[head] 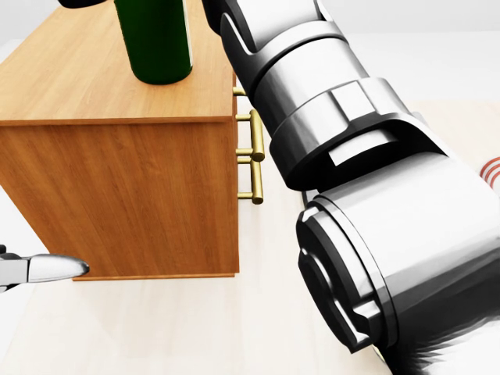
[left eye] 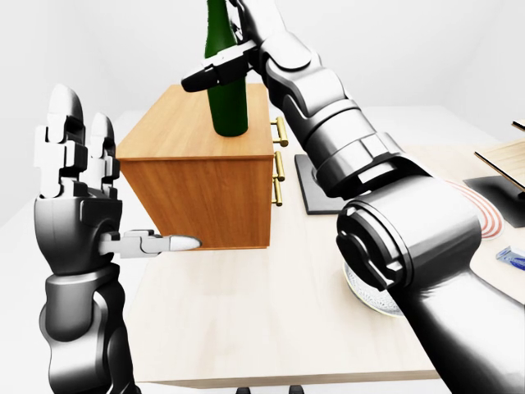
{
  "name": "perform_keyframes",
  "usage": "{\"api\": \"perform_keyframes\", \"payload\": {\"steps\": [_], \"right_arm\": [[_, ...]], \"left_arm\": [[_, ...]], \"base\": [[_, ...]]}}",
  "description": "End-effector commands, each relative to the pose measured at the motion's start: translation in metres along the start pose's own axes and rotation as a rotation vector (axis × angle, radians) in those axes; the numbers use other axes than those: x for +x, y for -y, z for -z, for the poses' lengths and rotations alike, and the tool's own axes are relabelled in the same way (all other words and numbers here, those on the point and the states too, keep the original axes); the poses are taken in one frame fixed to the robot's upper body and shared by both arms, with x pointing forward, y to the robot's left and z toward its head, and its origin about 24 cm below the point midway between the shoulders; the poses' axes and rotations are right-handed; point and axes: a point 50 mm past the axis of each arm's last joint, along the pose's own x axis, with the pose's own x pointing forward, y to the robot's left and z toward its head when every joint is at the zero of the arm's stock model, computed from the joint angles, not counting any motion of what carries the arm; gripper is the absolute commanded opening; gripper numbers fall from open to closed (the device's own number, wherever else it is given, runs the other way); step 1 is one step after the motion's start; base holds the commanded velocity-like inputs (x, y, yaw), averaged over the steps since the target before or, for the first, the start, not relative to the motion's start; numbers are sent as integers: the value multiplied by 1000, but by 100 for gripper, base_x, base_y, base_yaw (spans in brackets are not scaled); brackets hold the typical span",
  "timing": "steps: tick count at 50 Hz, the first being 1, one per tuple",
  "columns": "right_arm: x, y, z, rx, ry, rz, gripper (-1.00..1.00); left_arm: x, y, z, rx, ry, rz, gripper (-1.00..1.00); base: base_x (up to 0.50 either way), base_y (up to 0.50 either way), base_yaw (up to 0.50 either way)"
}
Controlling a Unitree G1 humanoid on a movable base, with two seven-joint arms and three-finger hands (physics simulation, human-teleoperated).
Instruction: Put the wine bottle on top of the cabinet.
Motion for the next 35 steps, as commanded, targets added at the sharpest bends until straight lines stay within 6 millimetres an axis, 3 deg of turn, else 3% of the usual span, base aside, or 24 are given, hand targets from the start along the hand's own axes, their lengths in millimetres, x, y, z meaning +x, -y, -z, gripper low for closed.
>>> {"api": "perform_keyframes", "payload": {"steps": [1,35], "right_arm": [[0,0,1,-5,-5,8,100],[0,3,-4,-15,19,-9,100]], "left_arm": [[0,-2,2,1,-7,-3,100],[0,5,-9,-8,42,8,100]], "base": [[0,0,0],[0,0,0]]}}
